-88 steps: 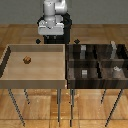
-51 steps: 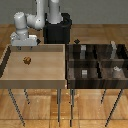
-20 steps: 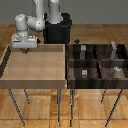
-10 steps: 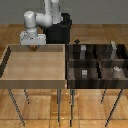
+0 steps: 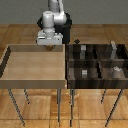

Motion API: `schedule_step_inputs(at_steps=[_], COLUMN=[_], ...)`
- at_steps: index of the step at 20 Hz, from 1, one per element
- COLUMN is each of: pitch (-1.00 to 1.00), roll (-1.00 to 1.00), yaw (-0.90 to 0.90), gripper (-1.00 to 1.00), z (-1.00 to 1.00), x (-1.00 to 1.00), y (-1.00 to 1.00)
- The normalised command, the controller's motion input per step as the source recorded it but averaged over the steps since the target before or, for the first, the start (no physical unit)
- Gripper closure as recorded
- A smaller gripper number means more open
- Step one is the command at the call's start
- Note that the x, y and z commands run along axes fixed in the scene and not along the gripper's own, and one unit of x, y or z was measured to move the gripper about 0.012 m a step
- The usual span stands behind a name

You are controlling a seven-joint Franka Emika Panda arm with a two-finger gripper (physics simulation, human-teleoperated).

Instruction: Place the loaf of bread into the appropriate compartment.

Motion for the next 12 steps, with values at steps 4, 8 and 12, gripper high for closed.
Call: schedule_step_inputs(at_steps=[4, 8, 12], pitch=[0.0, 0.0, 0.0], roll=[0.0, 0.0, 0.0], yaw=[0.0, 0.0, 0.0], gripper=[1.0, 1.0, 1.0], z=[0.0, 0.0, 0.0], x=[0.0, 0.0, 0.0], y=[1.0, 1.0, 1.0])
